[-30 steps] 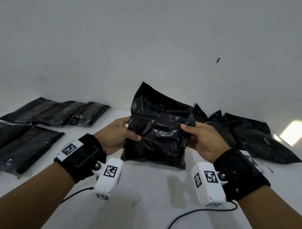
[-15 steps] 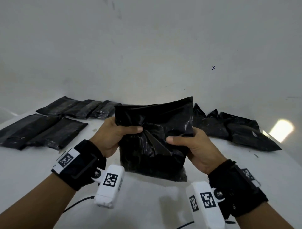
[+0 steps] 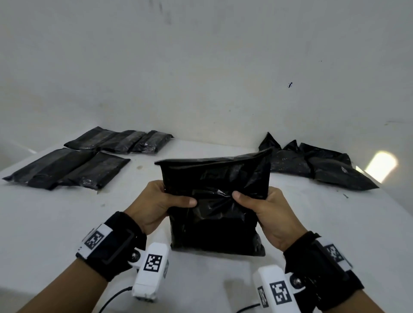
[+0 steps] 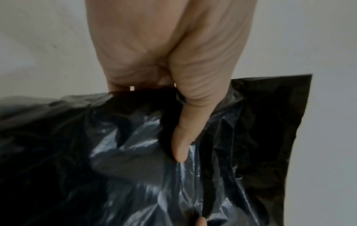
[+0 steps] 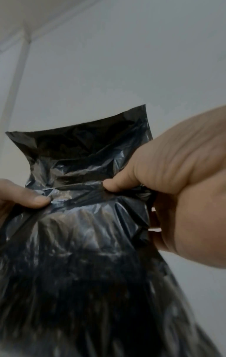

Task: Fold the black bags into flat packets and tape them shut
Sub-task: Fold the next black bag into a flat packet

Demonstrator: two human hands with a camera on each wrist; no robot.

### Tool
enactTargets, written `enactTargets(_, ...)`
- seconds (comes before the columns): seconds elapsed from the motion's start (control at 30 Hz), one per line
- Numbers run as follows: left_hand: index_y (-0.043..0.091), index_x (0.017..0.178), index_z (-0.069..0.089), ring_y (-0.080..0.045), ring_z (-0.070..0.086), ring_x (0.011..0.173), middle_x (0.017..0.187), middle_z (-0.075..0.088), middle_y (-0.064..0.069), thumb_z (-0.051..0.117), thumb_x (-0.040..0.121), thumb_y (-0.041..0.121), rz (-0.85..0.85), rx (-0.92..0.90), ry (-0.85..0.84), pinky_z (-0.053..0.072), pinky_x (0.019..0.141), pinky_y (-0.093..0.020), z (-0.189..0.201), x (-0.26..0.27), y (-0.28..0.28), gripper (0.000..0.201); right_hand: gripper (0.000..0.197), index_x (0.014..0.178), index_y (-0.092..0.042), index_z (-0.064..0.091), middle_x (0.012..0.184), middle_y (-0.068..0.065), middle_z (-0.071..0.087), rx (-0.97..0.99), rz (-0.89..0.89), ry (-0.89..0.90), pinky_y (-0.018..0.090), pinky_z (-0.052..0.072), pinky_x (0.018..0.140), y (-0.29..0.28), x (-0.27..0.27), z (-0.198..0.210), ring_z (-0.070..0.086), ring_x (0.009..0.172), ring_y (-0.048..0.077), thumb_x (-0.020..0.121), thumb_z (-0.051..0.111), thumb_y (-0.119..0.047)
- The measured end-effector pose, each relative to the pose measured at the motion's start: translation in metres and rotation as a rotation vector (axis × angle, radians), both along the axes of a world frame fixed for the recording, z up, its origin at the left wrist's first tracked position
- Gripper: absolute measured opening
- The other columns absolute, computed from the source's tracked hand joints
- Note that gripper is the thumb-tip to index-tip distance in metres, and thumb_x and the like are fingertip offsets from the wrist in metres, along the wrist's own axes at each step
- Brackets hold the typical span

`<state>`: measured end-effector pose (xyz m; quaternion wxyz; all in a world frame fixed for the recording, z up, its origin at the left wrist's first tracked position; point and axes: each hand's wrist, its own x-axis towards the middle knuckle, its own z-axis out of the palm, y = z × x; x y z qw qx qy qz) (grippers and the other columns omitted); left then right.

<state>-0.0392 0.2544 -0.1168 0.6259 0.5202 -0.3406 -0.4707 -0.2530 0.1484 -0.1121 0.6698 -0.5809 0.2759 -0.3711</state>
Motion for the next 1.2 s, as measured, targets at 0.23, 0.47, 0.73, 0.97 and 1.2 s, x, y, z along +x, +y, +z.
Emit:
enactTargets(0.23, -0.013, 0.103, 0.066, -0.035, 0.07, 0.088, 0.104, 0.07, -0.028, 0.074, 0.062, -0.013, 0.061, 0.008, 0.051, 0.06, 0.076, -0.033, -0.008, -0.007, -0.003, 0.042, 0.014, 0.094, -0.002, 0.075, 0.095, 0.017, 0.075, -0.009, 0.028, 0.081, 0.031, 0.058, 0.072, -0.002, -0.016, -0.023, 0.073, 0.086, 0.027, 0.084, 0.068, 0.006)
enactTargets(0.47, -0.012, 0.096, 0.07, -0.032, 0.071, 0.081, 0.096, 0.072, -0.027, 0.074, 0.06, -0.006, 0.105, 0.02, 0.103, 0.061, 0.073, -0.032, -0.017, -0.009, -0.008, 0.037, 0.017, 0.103, 0.005, 0.072, 0.101, 0.018, 0.075, 0.022, 0.03, 0.102, 0.031, 0.057, 0.074, -0.011, -0.017, -0.03, 0.072, 0.091, 0.029, 0.089, 0.064, 0.001)
enactTargets(0.73, -0.012, 0.097, 0.069, -0.029, 0.072, 0.081, 0.096, 0.072, -0.025, 0.071, 0.062, -0.007, 0.101, 0.02, 0.118, 0.06, 0.072, -0.029, -0.014, -0.008, -0.007, 0.035, 0.018, 0.103, 0.006, 0.072, 0.105, 0.022, 0.073, 0.022, 0.09, 0.116, 0.033, 0.057, 0.076, -0.017, -0.021, -0.032, 0.07, 0.094, 0.031, 0.092, 0.06, -0.002)
enactTargets(0.97, -0.01, 0.091, 0.071, -0.026, 0.072, 0.073, 0.089, 0.073, -0.022, 0.068, 0.068, -0.005, 0.075, 0.026, 0.179, 0.06, 0.065, -0.029, -0.013, -0.002, -0.001, 0.024, 0.024, 0.104, 0.009, 0.071, 0.11, 0.026, 0.07, 0.064, 0.132, 0.072, 0.04, 0.057, 0.084, -0.021, -0.023, -0.028, 0.068, 0.097, 0.034, 0.088, 0.059, -0.005)
enactTargets(1.2, -0.004, 0.074, 0.073, -0.023, 0.069, 0.058, 0.072, 0.071, -0.017, 0.061, 0.078, -0.012, 0.118, -0.003, 0.195, 0.056, 0.053, -0.025, -0.014, -0.002, 0.0, 0.015, 0.022, 0.097, 0.002, 0.076, 0.104, 0.024, 0.072, 0.09, 0.129, 0.059, 0.033, 0.058, 0.075, -0.022, -0.019, -0.032, 0.069, 0.088, 0.028, 0.084, 0.061, -0.009)
